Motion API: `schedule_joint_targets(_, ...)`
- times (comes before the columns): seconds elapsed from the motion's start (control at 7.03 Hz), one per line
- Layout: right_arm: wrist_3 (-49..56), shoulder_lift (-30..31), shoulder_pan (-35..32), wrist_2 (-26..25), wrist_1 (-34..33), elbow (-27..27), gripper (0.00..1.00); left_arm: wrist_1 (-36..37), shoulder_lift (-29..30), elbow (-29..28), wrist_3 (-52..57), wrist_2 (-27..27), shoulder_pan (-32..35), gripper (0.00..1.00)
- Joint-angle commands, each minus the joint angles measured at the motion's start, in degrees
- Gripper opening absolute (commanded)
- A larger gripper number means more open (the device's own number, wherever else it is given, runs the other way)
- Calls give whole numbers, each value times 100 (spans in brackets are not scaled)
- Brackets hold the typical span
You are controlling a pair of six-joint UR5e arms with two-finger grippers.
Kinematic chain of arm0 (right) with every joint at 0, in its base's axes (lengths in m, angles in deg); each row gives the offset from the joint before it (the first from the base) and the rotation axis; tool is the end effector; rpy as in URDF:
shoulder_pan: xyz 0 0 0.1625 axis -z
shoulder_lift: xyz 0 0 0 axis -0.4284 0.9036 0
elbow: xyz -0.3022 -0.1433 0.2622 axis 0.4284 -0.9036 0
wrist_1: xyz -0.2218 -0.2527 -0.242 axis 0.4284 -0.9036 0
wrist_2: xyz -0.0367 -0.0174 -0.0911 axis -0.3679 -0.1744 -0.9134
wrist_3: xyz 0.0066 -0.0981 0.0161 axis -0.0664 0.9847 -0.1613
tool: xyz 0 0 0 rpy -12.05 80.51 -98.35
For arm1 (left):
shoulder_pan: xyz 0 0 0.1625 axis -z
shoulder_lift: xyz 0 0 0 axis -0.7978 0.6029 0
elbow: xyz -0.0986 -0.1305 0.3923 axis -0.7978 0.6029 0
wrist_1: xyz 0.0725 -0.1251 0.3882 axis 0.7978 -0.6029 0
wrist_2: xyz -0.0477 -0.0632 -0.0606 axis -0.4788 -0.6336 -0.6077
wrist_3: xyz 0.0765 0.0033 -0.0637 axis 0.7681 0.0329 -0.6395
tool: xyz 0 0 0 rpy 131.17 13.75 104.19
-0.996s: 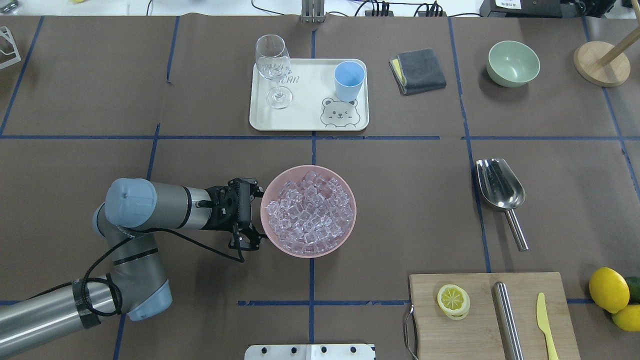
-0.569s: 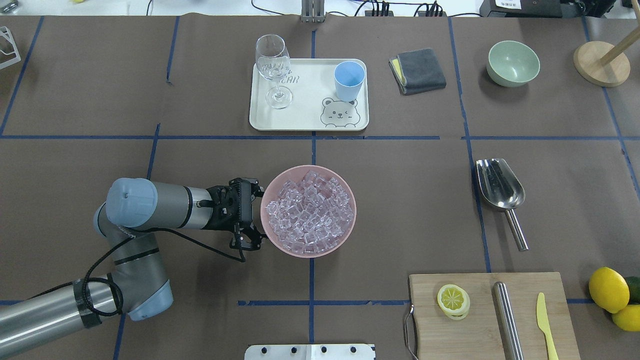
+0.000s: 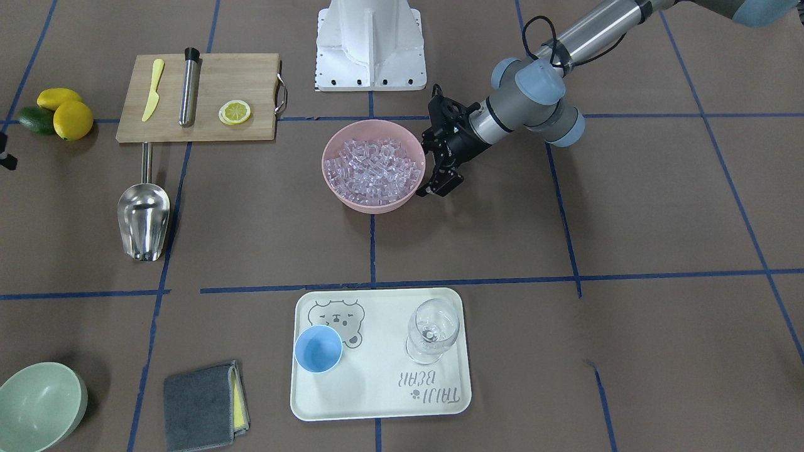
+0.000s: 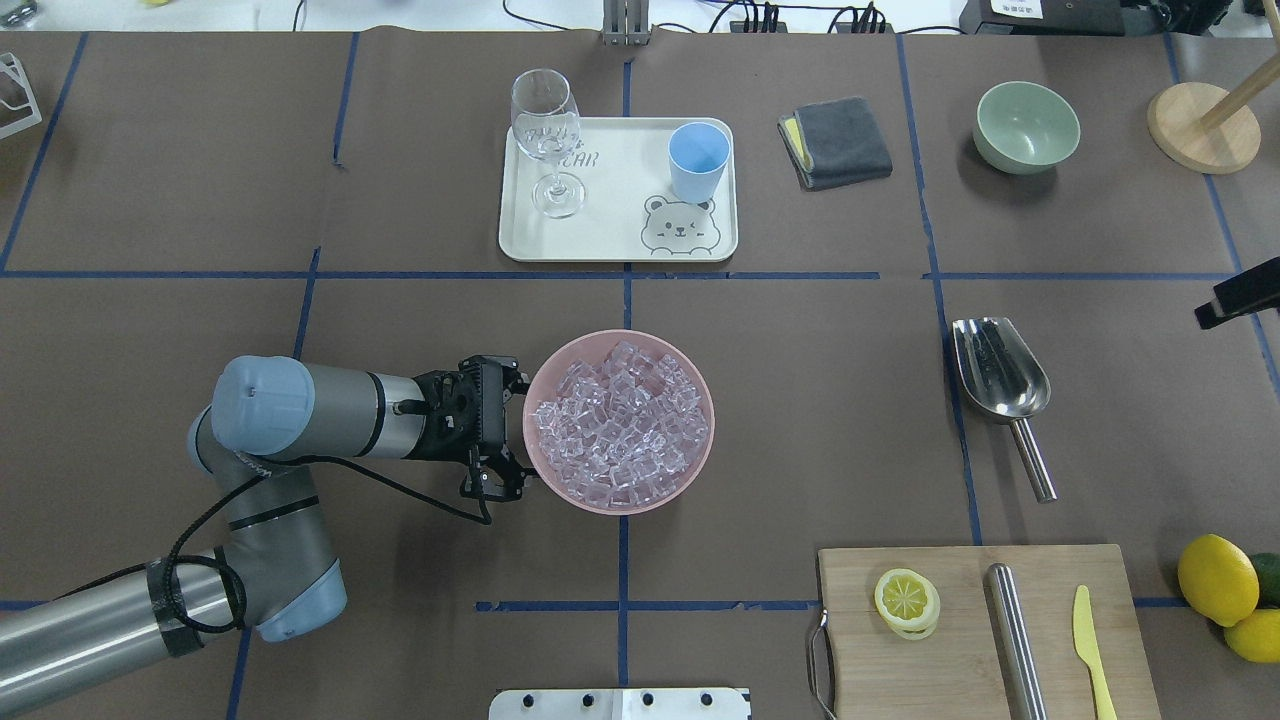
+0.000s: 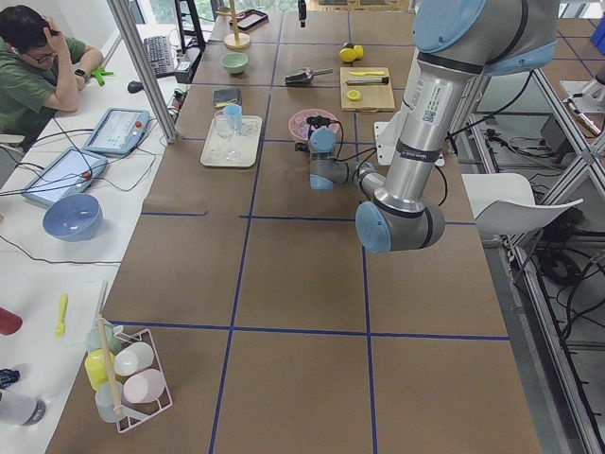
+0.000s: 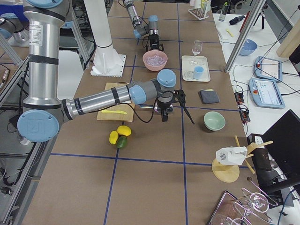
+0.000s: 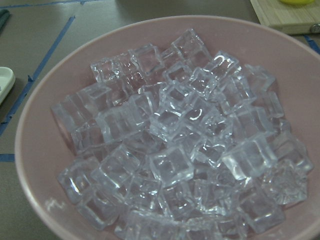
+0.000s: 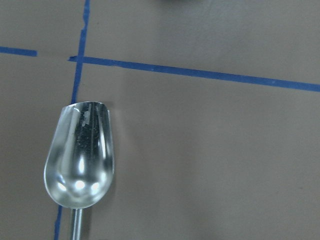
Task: Put ice in cup with scoop
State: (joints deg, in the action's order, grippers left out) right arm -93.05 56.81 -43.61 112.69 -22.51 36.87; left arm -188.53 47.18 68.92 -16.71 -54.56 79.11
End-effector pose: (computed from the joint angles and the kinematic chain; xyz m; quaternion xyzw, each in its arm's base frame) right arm -0.1059 -0.4472 0.4873 0.0293 -0.4252 -0.0617 0.9025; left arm 0.5375 -0.3782 0.3337 0.5296 0.4431 0.4849 0.5367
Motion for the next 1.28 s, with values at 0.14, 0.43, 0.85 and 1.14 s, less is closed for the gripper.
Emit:
schedule_joint_targets(0.14,-2132,176,1443,-777,1067,286,100,-10,6,26,19,0,0,100)
schedule_joint_targets(0.43,-3123,431,2410,-1471,1801,277,100,-10,6,26,46,0,0,100)
schedule_joint_targets(0.85,-3373,485,3125,-2009,1811,216,100,-1,-3,26,54,0,0,100)
schedule_joint_targets(1.14,-3373,476,3310,-2027,1820,76,92,-1,-3,26,54,0,0,100)
